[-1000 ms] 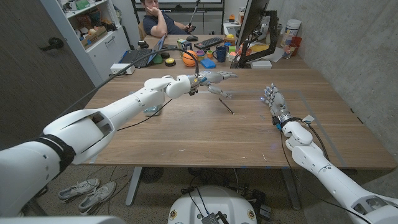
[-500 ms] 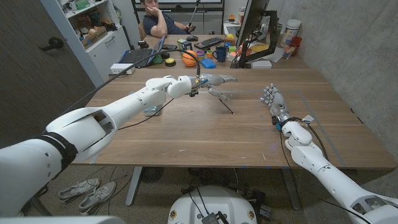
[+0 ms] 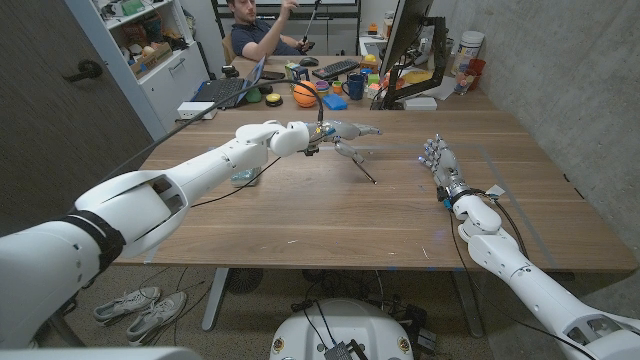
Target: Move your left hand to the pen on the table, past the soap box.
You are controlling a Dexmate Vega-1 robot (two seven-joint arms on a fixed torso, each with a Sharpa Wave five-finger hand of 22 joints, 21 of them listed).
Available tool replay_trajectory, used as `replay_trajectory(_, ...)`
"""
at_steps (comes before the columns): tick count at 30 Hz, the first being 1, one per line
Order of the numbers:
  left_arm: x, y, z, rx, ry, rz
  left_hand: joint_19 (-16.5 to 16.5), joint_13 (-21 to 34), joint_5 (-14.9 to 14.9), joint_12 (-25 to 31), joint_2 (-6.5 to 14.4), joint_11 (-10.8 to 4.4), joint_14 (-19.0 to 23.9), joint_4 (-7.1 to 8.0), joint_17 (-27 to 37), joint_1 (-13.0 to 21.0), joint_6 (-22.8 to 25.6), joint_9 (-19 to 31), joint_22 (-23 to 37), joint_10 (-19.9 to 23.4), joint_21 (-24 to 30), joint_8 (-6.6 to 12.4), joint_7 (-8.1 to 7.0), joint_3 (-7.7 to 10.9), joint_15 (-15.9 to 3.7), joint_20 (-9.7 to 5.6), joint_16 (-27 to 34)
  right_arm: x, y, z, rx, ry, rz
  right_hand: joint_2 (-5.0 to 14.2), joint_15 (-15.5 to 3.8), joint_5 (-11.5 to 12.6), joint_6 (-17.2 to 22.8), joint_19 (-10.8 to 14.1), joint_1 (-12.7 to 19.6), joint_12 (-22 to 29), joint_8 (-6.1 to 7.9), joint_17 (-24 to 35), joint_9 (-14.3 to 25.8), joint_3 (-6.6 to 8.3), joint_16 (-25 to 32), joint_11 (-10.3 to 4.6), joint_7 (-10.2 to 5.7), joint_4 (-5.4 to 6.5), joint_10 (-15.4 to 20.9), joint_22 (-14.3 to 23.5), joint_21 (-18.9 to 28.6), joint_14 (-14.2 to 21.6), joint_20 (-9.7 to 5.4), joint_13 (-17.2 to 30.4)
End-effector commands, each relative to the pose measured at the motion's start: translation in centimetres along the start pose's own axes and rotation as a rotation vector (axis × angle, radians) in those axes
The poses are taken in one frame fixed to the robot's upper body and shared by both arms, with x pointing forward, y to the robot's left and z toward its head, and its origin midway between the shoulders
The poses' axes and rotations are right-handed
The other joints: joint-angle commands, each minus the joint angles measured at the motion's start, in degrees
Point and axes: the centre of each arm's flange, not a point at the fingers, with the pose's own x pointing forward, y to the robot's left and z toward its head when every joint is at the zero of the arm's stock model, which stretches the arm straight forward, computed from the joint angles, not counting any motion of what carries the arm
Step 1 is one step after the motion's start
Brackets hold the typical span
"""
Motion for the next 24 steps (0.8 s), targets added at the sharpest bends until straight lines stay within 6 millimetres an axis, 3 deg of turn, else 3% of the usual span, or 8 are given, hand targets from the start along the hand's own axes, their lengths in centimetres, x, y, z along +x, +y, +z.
replay_trajectory(1,-0.25,-0.11,0.45,0.008,0.007,-0.002,0.0,0.2,0.6,-0.1,-0.1,-0.23,0.3,-0.06,0.2,1.0,-2.4,0.3,0.0,0.1,-0.2,0.5,-0.15,0.45,-3.13,-0.03,-0.2,-0.17,-0.05,0.09,0.001,-0.003,0.004,-0.06,0.16,0.5,-0.2,-3.8,-0.5,0.0,0.13,0.1,0.1,-0.25,-0.1,-0.03,0.1,0.11,-0.1,0.2,-0.2,-0.1,0.4,0.1)
replay_trajectory(24,-0.37,0.19,1.41,0.02,0.01,0.008,-0.5,0.2,0.9,-0.7,0.1,0.02,-0.1,0.28,0.2,2.0,-2.0,0.3,0.0,-0.6,-0.4,0.21,-0.15,0.2,-3.22,-0.35,-0.7,-0.64,-0.53,0.12,0.003,-0.004,0.01,-0.09,0.05,0.7,-0.3,-3.7,-0.8,0.1,0.15,0.1,0.1,-0.52,-0.3,-0.11,0.15,0.02,0.0,0.2,-0.7,0.0,0.44,0.1)
